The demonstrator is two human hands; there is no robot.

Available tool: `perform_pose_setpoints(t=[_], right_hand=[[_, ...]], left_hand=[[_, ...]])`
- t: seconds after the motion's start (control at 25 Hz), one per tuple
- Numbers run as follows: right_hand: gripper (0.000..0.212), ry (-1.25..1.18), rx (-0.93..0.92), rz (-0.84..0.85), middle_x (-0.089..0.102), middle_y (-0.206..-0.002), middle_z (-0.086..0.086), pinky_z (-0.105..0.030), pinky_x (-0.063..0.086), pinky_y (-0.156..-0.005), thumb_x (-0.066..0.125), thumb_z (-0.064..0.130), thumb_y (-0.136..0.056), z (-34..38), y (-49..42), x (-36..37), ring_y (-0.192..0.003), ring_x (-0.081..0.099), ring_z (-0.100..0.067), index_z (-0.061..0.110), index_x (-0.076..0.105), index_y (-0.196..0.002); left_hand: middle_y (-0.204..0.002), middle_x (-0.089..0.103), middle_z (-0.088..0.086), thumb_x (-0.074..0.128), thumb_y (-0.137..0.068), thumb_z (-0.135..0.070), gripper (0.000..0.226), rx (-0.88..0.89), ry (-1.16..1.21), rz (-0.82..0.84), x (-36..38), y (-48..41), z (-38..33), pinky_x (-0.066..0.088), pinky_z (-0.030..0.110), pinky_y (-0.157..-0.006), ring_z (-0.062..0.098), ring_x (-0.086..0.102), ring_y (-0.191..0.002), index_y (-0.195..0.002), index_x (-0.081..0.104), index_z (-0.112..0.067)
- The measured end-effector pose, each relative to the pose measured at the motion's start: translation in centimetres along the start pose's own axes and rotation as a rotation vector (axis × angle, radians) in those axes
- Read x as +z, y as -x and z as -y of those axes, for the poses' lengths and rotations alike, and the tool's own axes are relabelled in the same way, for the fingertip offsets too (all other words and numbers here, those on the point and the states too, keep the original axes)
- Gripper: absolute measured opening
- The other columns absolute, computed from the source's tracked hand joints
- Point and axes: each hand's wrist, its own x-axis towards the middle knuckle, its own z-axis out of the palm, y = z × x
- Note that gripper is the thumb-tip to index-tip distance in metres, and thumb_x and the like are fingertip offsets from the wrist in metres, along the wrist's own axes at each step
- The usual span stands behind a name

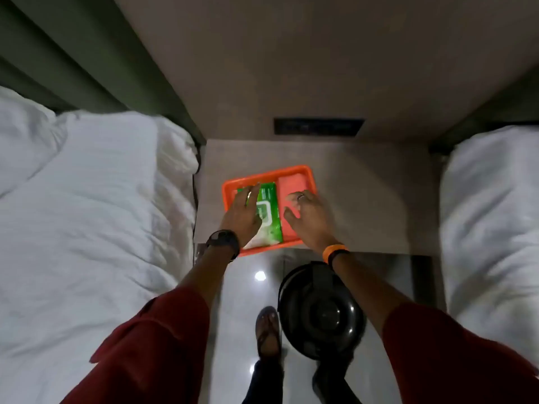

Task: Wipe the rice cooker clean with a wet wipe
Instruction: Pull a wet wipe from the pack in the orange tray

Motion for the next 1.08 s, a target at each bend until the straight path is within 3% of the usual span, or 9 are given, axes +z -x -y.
perform_pose_setpoints(t=[0.16, 0.24, 0.36, 0.52, 0.64, 0.76, 0.84, 1.0, 1.08], right_hand=[[0.033, -0.095, 0.289, 0.160, 0.073, -0.121, -0.012, -0.023, 0.040, -0.098, 0.060, 0.009, -0.088, -5.1, -4.6, 10.7, -0.116, 0.067, -0.028, 0.006, 0.070, -0.118], [0.035, -0.133, 0.351, 0.170, 0.071, -0.127, -0.010, -0.019, 0.038, -0.100, 0.059, 0.007, -0.086, -6.2, -6.0, 14.4, -0.122, 0.064, -0.026, 0.008, 0.072, -0.118], [0.036, -0.207, 0.411, 0.073, 0.071, -0.126, -0.012, -0.029, 0.043, -0.110, 0.058, 0.004, -0.083, -7.2, -7.6, 17.5, -0.122, 0.064, -0.027, 0.007, 0.071, -0.116], [0.041, -0.280, 0.468, -0.024, 0.073, -0.116, -0.015, -0.025, 0.046, -0.091, 0.057, 0.000, -0.079, -6.9, -7.2, 18.4, -0.110, 0.068, -0.029, 0.002, 0.067, -0.119], [0.039, -0.251, 0.545, 0.038, 0.072, -0.125, -0.013, -0.026, 0.046, -0.092, 0.055, 0.003, -0.084, -6.8, -8.4, 18.3, -0.118, 0.066, -0.030, 0.005, 0.071, -0.119], [0.033, -0.138, 0.494, 0.194, 0.071, -0.125, -0.018, -0.034, 0.051, -0.087, 0.051, 0.003, -0.093, -6.5, -9.2, 18.0, -0.114, 0.067, -0.036, 0.003, 0.072, -0.117], [0.038, -0.151, 0.440, 0.166, 0.069, -0.125, -0.019, -0.034, 0.052, -0.080, 0.053, -0.005, -0.085, -6.6, -8.9, 17.8, -0.113, 0.066, -0.038, 0.007, 0.070, -0.117], [0.054, -0.055, 0.239, 0.156, 0.061, -0.135, -0.012, -0.042, 0.047, -0.106, 0.073, 0.014, -0.081, -6.9, -7.7, 18.6, -0.131, 0.053, -0.030, 0.019, 0.058, -0.133], [0.045, 0.006, 0.236, 0.106, 0.059, -0.134, -0.010, -0.038, 0.047, -0.104, 0.076, 0.025, -0.082, -6.7, -7.7, 19.2, -0.128, 0.054, -0.026, 0.022, 0.063, -0.125]], left_hand=[[-0.158, 0.019, 0.016, 0.068, -0.087, -0.012, 0.084, 0.015, -0.085, 0.256, 9.3, -4.2, 5.1, 0.025, 0.043, -0.118, 0.038, 0.018, -0.145, -0.152, 0.015, -0.010], [-0.158, 0.017, 0.019, 0.076, -0.082, -0.015, 0.093, 0.007, -0.102, 0.274, 12.2, -6.0, 6.6, 0.022, 0.047, -0.118, 0.040, 0.016, -0.145, -0.152, 0.014, -0.007], [-0.149, 0.031, 0.022, 0.085, -0.072, -0.023, 0.086, 0.014, -0.161, 0.261, 13.7, -7.9, 7.9, 0.029, 0.048, -0.113, 0.043, 0.027, -0.137, -0.141, 0.038, -0.002], [-0.144, 0.037, 0.016, 0.087, -0.067, -0.030, 0.087, 0.013, -0.181, 0.219, 13.5, -8.1, 8.4, 0.043, 0.047, -0.105, 0.042, 0.037, -0.127, -0.138, 0.042, -0.006], [-0.141, 0.039, 0.014, 0.089, -0.064, -0.033, 0.096, 0.038, -0.176, 0.207, 13.3, -7.9, 8.3, 0.046, 0.047, -0.100, 0.040, 0.043, -0.122, -0.142, 0.038, -0.013], [-0.139, 0.044, 0.014, 0.091, -0.062, -0.023, 0.094, 0.002, -0.060, 0.149, 13.0, -7.3, 8.6, 0.049, 0.044, -0.096, 0.038, 0.051, -0.118, -0.139, 0.038, -0.009], [-0.135, 0.048, 0.013, 0.085, -0.066, -0.006, 0.084, -0.078, 0.216, 0.107, 12.7, -6.6, 9.1, 0.051, 0.036, -0.088, 0.032, 0.054, -0.115, -0.136, 0.038, -0.007], [-0.121, 0.053, 0.019, 0.070, -0.071, 0.013, 0.077, -0.151, 0.490, 0.110, 12.7, -5.8, 9.4, 0.043, 0.027, -0.070, 0.027, 0.056, -0.094, -0.135, 0.030, -0.002], [-0.119, 0.053, 0.017, 0.068, -0.072, 0.015, 0.077, -0.173, 0.509, 0.108, 12.8, -5.6, 9.3, 0.045, 0.028, -0.063, 0.023, 0.054, -0.088, -0.136, 0.028, -0.003]])
